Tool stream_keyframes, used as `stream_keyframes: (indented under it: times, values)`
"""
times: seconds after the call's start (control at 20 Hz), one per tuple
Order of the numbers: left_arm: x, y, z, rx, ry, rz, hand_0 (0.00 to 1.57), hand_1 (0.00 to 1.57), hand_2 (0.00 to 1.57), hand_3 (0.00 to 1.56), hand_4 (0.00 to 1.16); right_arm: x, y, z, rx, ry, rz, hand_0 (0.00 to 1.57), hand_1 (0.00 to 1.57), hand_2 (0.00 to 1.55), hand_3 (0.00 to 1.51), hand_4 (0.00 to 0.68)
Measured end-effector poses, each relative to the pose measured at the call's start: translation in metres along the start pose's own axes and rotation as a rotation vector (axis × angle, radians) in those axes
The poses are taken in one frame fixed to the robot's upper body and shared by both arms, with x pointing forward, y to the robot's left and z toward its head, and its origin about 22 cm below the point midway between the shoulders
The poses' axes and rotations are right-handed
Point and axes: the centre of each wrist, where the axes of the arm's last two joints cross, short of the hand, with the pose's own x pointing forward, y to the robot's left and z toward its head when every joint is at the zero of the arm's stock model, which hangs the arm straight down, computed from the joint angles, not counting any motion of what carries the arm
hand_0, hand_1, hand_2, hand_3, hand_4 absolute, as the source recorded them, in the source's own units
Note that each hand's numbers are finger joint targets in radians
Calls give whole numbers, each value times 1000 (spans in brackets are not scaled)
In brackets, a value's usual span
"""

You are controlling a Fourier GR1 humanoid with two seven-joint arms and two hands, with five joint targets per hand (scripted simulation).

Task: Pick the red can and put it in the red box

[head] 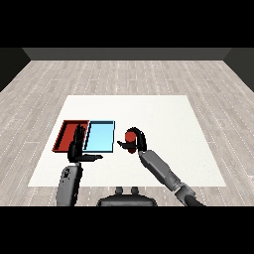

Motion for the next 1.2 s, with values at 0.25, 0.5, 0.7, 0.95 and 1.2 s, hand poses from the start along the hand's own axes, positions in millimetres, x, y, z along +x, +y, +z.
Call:
stream_keyframes:
  times: [0.25, 0.5, 0.7, 0.95, 1.2]
  values:
    - [2, -11, 5, -28, 6, 12, 0, 0, 0, 0, 0, 29, -21, 4, -15, -77, 17, 1567, 1567, 1466, 1402, 612]
    - [11, -36, -7, -102, 23, 82, 0, 0, 0, 0, 0, 55, -28, 4, -34, -153, 27, 1518, 1518, 1453, 1400, 600]
    - [17, -46, -10, -149, 35, 111, 0, 0, 0, 0, 0, 70, -32, -2, -37, -177, 30, 1526, 1526, 1459, 1405, 601]
    - [24, -65, -14, -193, 54, 120, 0, 0, 0, 0, 0, 89, -31, -2, -39, -241, 0, 1569, 1569, 1457, 1399, 624]
    - [29, -82, -17, -242, 73, 127, 0, 0, 0, 0, 0, 107, -41, -3, -25, -308, -22, 1571, 1571, 1472, 1417, 653]
